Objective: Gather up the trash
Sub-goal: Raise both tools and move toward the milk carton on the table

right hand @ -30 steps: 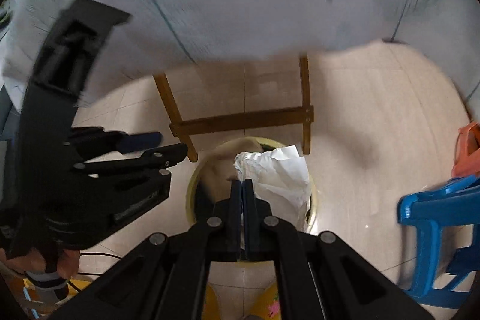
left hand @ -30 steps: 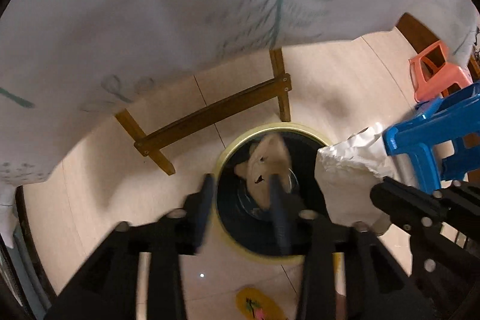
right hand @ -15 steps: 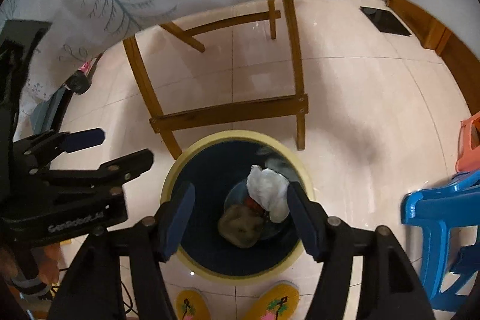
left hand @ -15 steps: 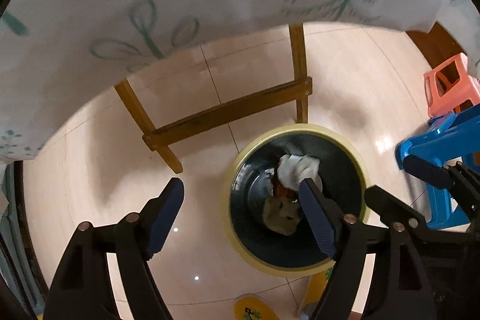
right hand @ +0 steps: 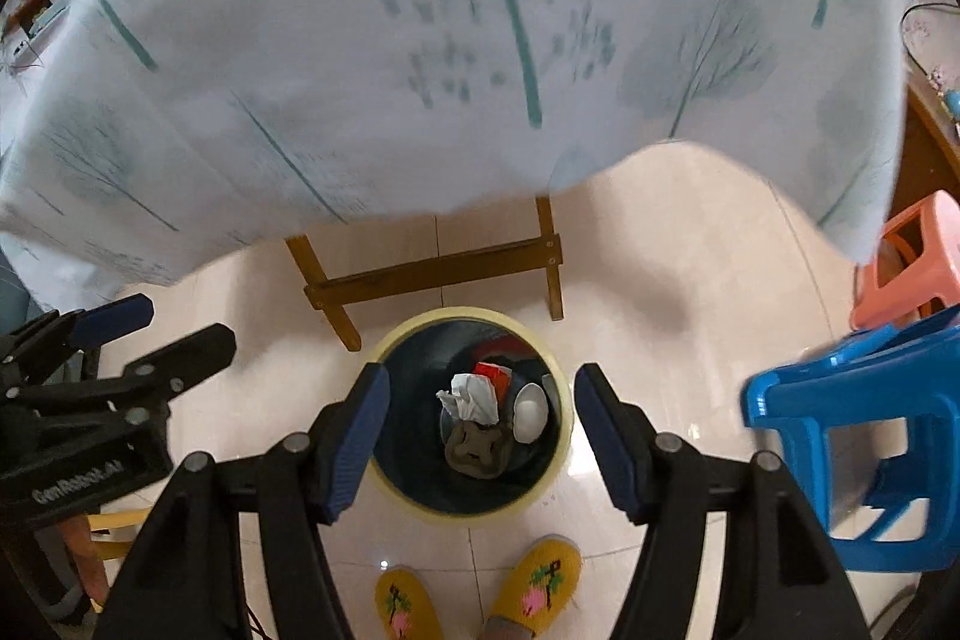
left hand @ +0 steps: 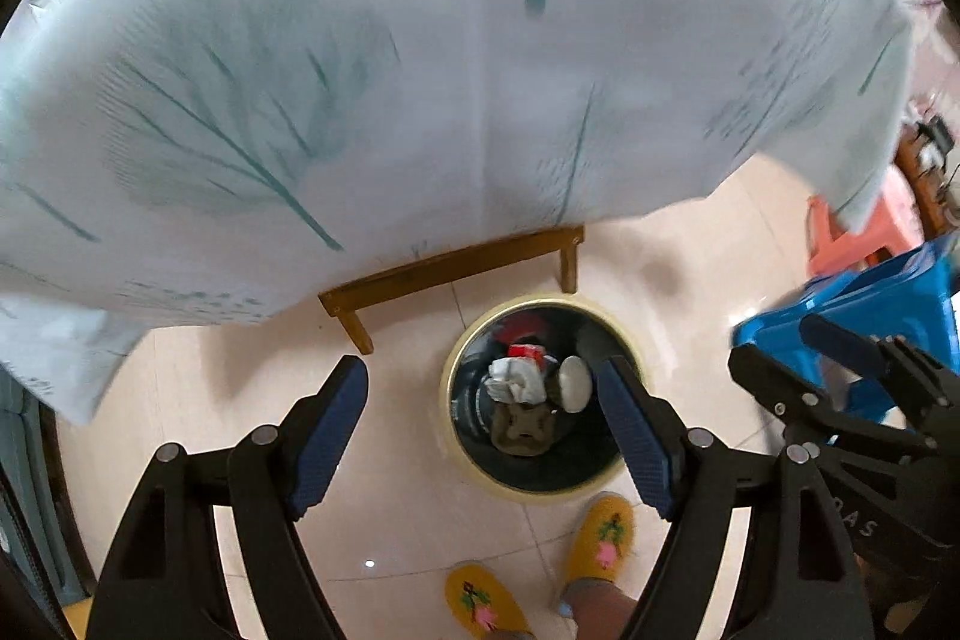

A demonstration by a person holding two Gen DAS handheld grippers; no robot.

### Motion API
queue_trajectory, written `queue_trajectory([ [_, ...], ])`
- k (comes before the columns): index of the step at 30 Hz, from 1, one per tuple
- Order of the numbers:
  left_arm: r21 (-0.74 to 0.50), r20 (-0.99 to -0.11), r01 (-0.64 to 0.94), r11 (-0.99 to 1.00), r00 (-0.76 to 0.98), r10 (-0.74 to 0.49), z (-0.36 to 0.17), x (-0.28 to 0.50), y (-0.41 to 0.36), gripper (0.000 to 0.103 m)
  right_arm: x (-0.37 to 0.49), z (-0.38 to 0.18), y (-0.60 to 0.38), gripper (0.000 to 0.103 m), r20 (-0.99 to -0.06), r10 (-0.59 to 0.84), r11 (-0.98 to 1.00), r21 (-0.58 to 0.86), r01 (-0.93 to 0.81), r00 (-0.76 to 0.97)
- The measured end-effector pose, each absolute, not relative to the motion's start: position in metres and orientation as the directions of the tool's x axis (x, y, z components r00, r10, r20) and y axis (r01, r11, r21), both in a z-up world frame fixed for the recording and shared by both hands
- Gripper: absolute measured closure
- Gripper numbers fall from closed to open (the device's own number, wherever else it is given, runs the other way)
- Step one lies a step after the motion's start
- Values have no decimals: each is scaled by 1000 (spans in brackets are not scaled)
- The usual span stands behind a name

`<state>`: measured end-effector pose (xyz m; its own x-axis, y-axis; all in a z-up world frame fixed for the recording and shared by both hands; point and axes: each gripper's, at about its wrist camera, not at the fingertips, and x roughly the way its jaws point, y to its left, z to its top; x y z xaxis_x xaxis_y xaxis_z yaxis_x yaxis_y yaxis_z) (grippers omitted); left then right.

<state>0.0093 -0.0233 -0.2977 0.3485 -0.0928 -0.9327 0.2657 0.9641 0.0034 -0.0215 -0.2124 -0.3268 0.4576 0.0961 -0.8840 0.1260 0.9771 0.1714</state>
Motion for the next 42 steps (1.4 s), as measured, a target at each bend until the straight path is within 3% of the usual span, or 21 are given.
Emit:
queue_trajectory([
  [14,-30,-869,222,975,477,-135,-104,-2,-2,26,-50,-137,-207,39,-835,66,988,131,80,546],
  [21,-39,-816,157,987,565,-122,-42,-5,14,26,-51,-64,-198,39,-768,67,995,100,15,637],
  [32,-38,-737,44,998,673,-58,23,-11,33,26,-28,-10,-186,39,-685,157,987,93,-128,711],
  [42,-16,-748,-148,989,658,87,39,-12,63,26,6,8,-164,39,-645,290,948,92,-305,707],
])
